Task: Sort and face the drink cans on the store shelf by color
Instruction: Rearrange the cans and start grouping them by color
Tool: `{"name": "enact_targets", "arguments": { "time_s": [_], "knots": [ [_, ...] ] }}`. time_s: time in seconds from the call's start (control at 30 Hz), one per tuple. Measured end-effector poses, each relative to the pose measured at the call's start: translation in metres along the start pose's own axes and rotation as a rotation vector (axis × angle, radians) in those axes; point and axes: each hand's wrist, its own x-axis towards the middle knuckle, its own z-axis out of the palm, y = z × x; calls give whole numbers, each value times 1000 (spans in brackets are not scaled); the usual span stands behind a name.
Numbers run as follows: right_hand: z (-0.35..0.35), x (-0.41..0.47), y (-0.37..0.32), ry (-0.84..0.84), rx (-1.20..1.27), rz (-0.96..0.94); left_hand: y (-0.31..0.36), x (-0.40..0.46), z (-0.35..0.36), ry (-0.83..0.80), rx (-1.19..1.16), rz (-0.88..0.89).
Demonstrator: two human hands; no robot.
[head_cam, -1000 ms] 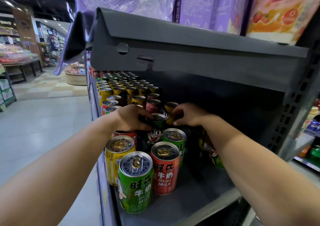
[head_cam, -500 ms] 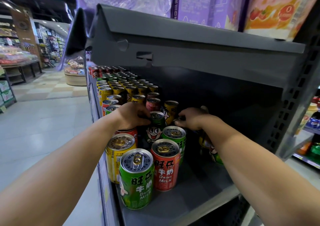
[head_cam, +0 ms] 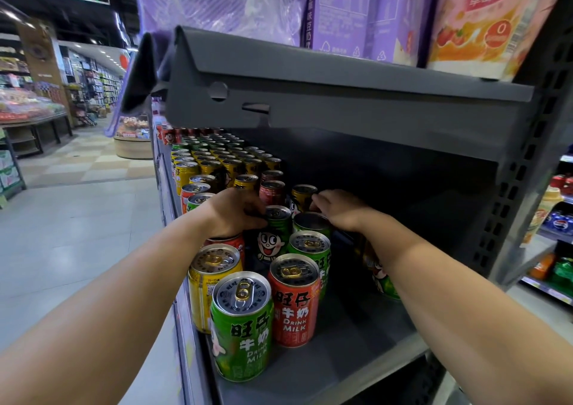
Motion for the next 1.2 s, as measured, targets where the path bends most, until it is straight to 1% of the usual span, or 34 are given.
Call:
{"name": "enact_targets", "arguments": {
  "time_s": [0.07, 0.1, 0.17, 0.23, 0.3, 0.4, 0.53, 0.6, 0.7, 0.8, 0.9, 0.97, 1.03, 1.2],
  "knots": [
    [-8, -6, -2, 9, 54, -30, 0, 0, 0, 1, 6, 1],
    [-15, -9, -3, -19, 54, -46, 1, 0, 0, 2, 6, -1],
    [-26, -19, -3, -145, 69, -47, 1, 0, 0, 4, 6, -3],
    [-32, -25, -1, -309, 167, -2, 2, -1, 0, 17, 17, -2],
    [-30, -28, 3, -408, 243, 11, 2, -2, 0, 33, 27, -6],
    [-25, -32, 6, -406, 312, -17, 2, -3, 0, 47, 34, -11],
    [-17, -38, 5, -380, 457, 19, 5, -5, -2, 67, 47, -15],
    [-11, -42, 2, -352, 543, 36, 5, -7, -3, 80, 59, -20],
    [-1, -45, 1, -256, 628, 36, 4, -7, -7, 86, 84, -34],
    [13, -49, 4, -184, 832, 63, -1, -7, -13, 81, 100, -53],
    [29, -59, 6, -95, 1018, 75, -1, -14, -15, 102, 36, -27],
    [35, -64, 6, 6, 1063, 97, 2, -18, -13, 87, -10, 1],
    [35, -69, 6, 117, 960, 100, 7, -22, -11, 51, -11, 25],
    [5, -89, 4, 332, 488, 10, 26, -30, -13, -98, 8, 116]
  ]
}}
